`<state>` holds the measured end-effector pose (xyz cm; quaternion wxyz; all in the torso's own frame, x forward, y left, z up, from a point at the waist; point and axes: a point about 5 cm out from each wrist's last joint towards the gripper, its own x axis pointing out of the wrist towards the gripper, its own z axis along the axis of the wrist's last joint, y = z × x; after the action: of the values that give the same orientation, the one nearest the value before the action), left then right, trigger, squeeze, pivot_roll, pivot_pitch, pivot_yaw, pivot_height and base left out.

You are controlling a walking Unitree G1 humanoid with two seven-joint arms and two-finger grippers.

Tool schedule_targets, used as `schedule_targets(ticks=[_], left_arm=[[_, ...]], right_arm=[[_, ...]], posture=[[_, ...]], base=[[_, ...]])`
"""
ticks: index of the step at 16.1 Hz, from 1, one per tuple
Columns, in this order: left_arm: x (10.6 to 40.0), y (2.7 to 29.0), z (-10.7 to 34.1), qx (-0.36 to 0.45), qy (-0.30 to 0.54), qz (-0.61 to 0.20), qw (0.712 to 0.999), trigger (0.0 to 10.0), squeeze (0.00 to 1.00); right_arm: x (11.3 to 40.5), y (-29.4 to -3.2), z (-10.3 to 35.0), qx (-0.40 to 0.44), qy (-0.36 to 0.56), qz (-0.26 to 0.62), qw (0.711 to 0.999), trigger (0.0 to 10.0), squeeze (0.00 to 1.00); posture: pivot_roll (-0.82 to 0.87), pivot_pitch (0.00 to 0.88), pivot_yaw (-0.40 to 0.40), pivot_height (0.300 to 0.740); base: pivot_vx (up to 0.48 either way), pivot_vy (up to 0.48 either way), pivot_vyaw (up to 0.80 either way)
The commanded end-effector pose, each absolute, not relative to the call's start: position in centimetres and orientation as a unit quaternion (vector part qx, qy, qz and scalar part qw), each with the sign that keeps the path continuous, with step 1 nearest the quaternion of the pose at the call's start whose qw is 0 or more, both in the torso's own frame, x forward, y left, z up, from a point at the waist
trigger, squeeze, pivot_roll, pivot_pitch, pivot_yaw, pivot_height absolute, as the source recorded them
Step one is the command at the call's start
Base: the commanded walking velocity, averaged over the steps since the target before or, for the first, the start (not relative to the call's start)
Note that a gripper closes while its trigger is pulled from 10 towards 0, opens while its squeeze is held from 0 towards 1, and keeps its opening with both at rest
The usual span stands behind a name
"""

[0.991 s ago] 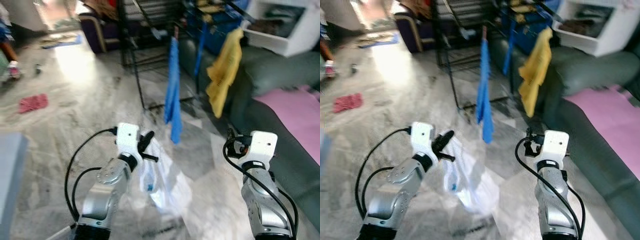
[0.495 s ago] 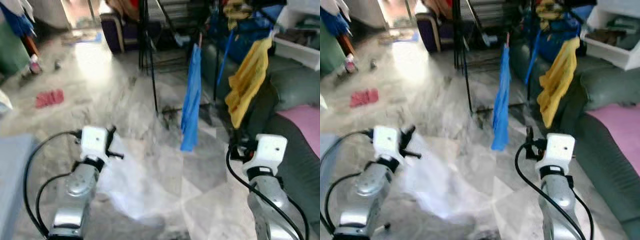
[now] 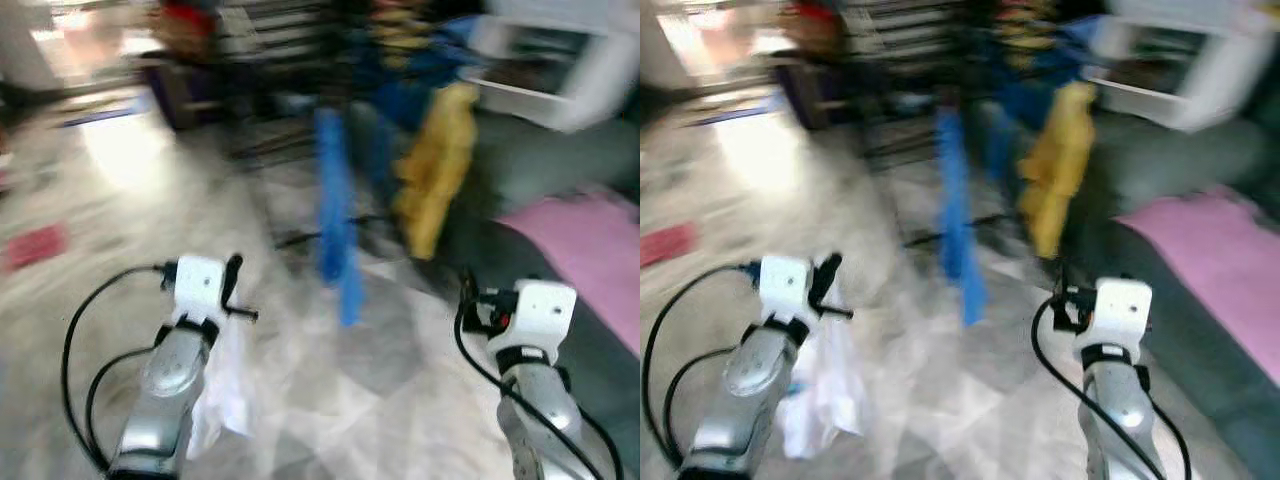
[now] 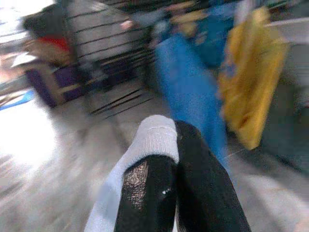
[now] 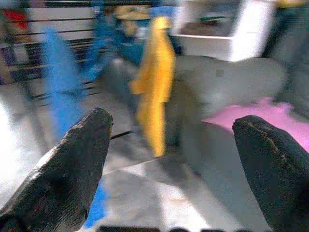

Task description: Hang hanger

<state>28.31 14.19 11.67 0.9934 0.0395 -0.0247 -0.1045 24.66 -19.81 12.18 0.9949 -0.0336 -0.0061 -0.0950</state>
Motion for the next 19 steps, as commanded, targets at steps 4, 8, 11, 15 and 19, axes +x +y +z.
schedule_targets(ticks=[4, 8, 11, 15, 19], left_arm=[[28.30, 13.25, 12.45, 0.037, -0.041, -0.123, 0.991, 10.0, 0.00], [28.48, 12.82, 12.52, 0.032, -0.040, -0.129, 0.990, 10.0, 0.00], [28.49, 12.74, 12.46, 0.032, -0.038, -0.131, 0.990, 10.0, 0.00], [28.54, 12.69, 12.38, 0.027, -0.034, -0.131, 0.990, 10.0, 0.00], [28.61, 12.48, 12.44, 0.030, -0.036, -0.135, 0.990, 10.0, 0.00]], right_arm=[[24.78, -20.07, 12.11, -0.032, 0.001, -0.105, 0.994, 10.0, 0.00], [24.70, -19.64, 11.95, -0.029, 0.005, -0.098, 0.995, 10.0, 0.00], [24.80, -19.38, 11.97, -0.030, 0.004, -0.090, 0.996, 10.0, 0.00], [24.97, -19.31, 11.95, -0.029, 0.002, -0.089, 0.996, 10.0, 0.00], [25.10, -19.39, 11.95, -0.033, 0.002, -0.090, 0.995, 10.0, 0.00]], posture=[[-0.03, 0.039, 0.043, 0.740], [-0.04, 0.039, 0.043, 0.740], [-0.04, 0.038, 0.043, 0.740], [-0.03, 0.035, 0.044, 0.740], [-0.03, 0.033, 0.046, 0.740]], base=[[0.451, 0.000, -0.31], [0.448, 0.000, 0.00], [0.442, 0.000, 0.15], [0.379, 0.232, 0.37], [0.315, 0.364, 0.51]])
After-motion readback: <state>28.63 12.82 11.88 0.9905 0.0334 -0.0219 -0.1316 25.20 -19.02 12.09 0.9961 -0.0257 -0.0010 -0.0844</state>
